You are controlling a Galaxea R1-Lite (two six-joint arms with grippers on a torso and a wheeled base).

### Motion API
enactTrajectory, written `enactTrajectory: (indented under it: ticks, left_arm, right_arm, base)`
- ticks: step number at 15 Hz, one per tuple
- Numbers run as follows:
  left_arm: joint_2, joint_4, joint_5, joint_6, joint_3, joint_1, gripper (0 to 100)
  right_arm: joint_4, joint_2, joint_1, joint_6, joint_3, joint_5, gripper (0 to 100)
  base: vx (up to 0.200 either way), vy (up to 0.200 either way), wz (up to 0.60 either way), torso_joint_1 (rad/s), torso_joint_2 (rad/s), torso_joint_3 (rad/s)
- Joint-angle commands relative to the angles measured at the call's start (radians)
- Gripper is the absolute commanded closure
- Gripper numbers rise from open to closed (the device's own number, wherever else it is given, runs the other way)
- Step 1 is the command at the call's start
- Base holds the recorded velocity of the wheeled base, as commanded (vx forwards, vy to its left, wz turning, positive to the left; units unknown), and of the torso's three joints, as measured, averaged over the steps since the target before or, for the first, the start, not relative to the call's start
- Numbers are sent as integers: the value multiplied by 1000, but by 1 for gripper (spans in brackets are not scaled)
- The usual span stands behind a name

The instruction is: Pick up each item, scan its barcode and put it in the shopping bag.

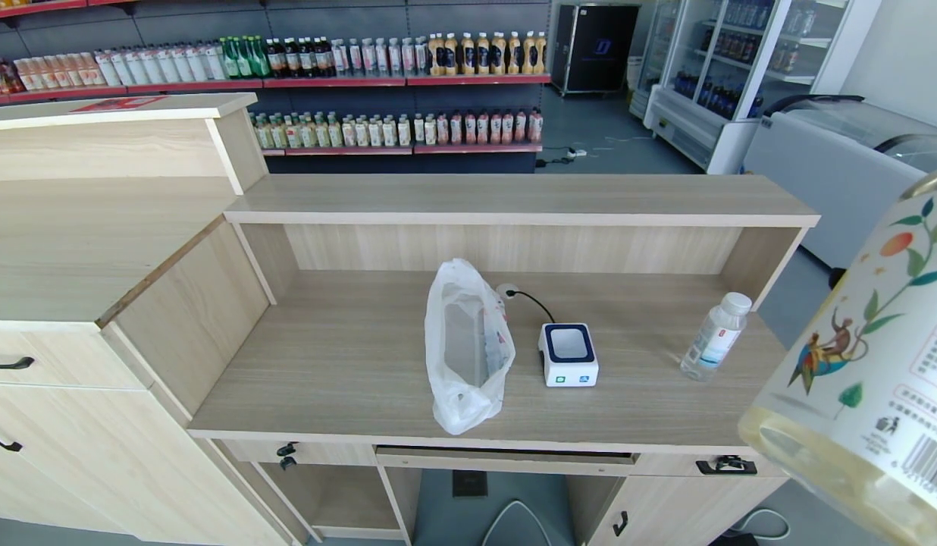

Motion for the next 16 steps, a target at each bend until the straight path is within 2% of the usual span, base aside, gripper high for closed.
enactTrajectory:
  ticks: [1, 8, 10, 12, 13, 14, 15, 16]
  left_arm:
    - [0, 0, 0, 0, 0, 0, 0]
    - [0, 0, 0, 0, 0, 0, 0]
    - [0, 0, 0, 0, 0, 0, 0]
    - [0, 0, 0, 0, 0, 0, 0]
    - [0, 0, 0, 0, 0, 0, 0]
    - [0, 0, 0, 0, 0, 0, 0]
    - [0, 0, 0, 0, 0, 0, 0]
    - [0, 0, 0, 0, 0, 0, 0]
  right_arm:
    - [0, -9, 15, 0, 6, -1, 100]
    - [0, 4, 5, -25, 23, -8, 100]
    - [-5, 76, -76, -184, 54, -16, 100]
    - [-5, 185, -146, -426, 78, -62, 100]
    - [-5, 277, -188, -586, 77, -157, 100]
    - [-8, 345, -220, -684, 72, -249, 100]
    - [-15, 403, -269, -762, 68, -298, 100]
    - [-71, 483, -338, -867, 66, -303, 100]
  base:
    - [0, 0, 0, 0, 0, 0]
    - [0, 0, 0, 0, 0, 0]
    - [0, 0, 0, 0, 0, 0]
    - [0, 0, 0, 0, 0, 0]
    - [0, 0, 0, 0, 0, 0]
    - [0, 0, 0, 0, 0, 0]
    - [0, 0, 0, 0, 0, 0]
    - [0, 0, 0, 0, 0, 0]
